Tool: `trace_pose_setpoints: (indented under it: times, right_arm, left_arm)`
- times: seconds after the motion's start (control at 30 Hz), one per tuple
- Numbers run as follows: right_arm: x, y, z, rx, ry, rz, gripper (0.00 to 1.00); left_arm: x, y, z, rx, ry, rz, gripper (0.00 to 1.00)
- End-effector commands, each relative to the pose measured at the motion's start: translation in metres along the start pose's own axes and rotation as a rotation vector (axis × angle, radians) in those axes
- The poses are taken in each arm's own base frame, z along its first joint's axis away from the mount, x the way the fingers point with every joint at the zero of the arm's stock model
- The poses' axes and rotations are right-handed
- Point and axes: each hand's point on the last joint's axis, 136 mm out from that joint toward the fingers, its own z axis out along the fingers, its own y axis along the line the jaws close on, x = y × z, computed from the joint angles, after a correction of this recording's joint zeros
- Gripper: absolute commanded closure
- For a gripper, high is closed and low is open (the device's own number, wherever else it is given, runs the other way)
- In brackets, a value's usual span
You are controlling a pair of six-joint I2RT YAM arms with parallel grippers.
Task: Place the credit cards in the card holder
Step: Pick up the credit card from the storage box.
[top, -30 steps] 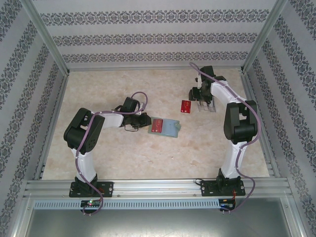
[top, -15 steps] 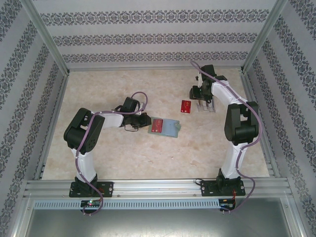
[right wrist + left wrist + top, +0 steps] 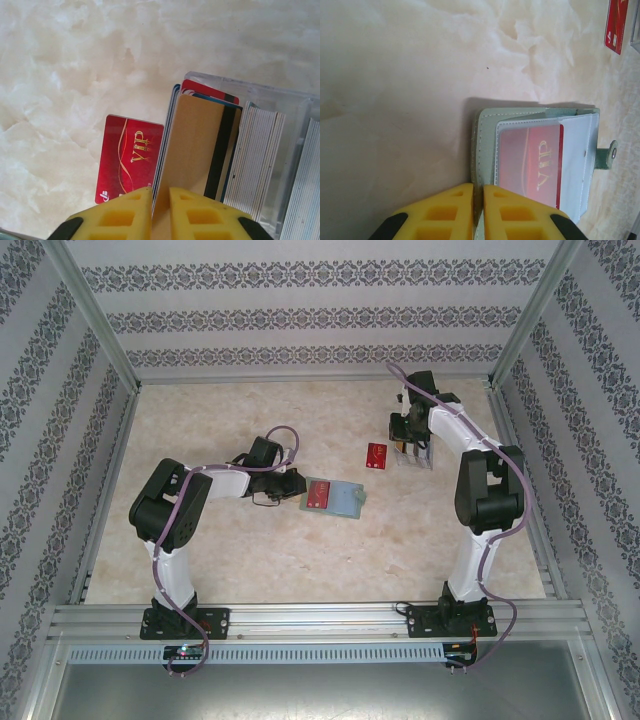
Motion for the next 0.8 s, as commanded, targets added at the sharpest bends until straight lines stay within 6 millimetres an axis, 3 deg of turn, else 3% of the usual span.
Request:
trace_pose_setpoints:
  times: [0.0, 0.57, 0.77]
  right_arm:
    - [-0.004, 0.002, -0.015, 0.001, -0.032, -0.003, 0.86]
    - [0.000, -0.020, -0.025, 0.132, -0.042, 0.014, 0.97]
    - [-0.004, -0.028, -0.043, 0.183, -0.101, 0.044, 1.00]
  left_arm:
    - [0.025, 0.037, 0.010, -0.131, 0.070, -0.047, 0.87]
    - [0.026, 0.036, 0.012, -0.117, 0.080, -0.055, 0.87]
    - [0.025, 0.035, 0.011, -0.118, 0.075, -0.050, 0.88]
